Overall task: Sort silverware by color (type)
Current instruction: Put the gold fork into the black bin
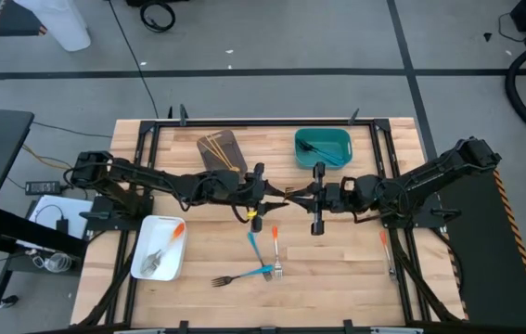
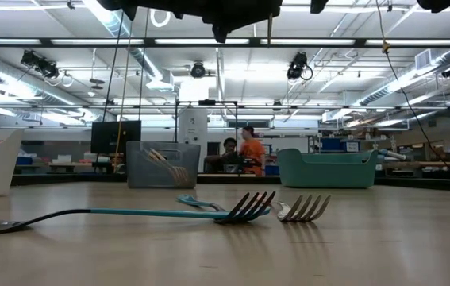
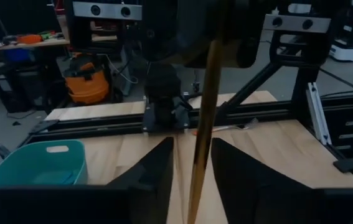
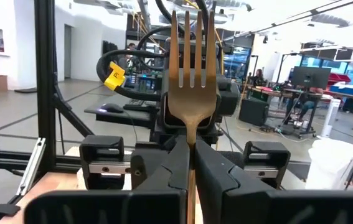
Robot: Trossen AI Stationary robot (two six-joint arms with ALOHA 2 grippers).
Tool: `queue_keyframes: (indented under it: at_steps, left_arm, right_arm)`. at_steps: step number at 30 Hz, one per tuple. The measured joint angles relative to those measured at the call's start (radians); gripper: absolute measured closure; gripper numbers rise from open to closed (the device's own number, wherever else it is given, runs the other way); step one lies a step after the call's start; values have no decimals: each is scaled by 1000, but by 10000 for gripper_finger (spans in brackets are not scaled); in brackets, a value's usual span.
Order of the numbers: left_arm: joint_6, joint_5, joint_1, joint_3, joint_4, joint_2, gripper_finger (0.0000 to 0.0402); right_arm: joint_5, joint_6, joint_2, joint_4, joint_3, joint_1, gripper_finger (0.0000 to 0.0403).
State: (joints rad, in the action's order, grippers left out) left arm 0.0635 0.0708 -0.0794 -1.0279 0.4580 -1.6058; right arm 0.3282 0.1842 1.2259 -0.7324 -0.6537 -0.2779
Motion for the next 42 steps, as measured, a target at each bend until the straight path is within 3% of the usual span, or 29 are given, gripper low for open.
queue_keyframes:
  at_steps: [9,15,21,27,36,42]
  left_arm:
    - [-30,-3,9,0,-2,0,372]
    - [-40,-5,17,1,-4,0,375]
    - [-37,-4,20,2,-14,-1,375]
    - [7,0,41,1,-115,33,375]
    - [195,1,84,1,-319,61,375]
    - [446,164,105,1,-445,90,370]
  right_arm:
    - [10,6,0,3,0,1,382]
    - [17,17,0,12,0,1,377]
    - [70,-21,-2,88,0,-11,319]
    - [205,-4,-7,121,0,-57,252]
    - [319,-87,-8,255,1,-94,227]
    - [310,-200,-7,361,1,-94,234]
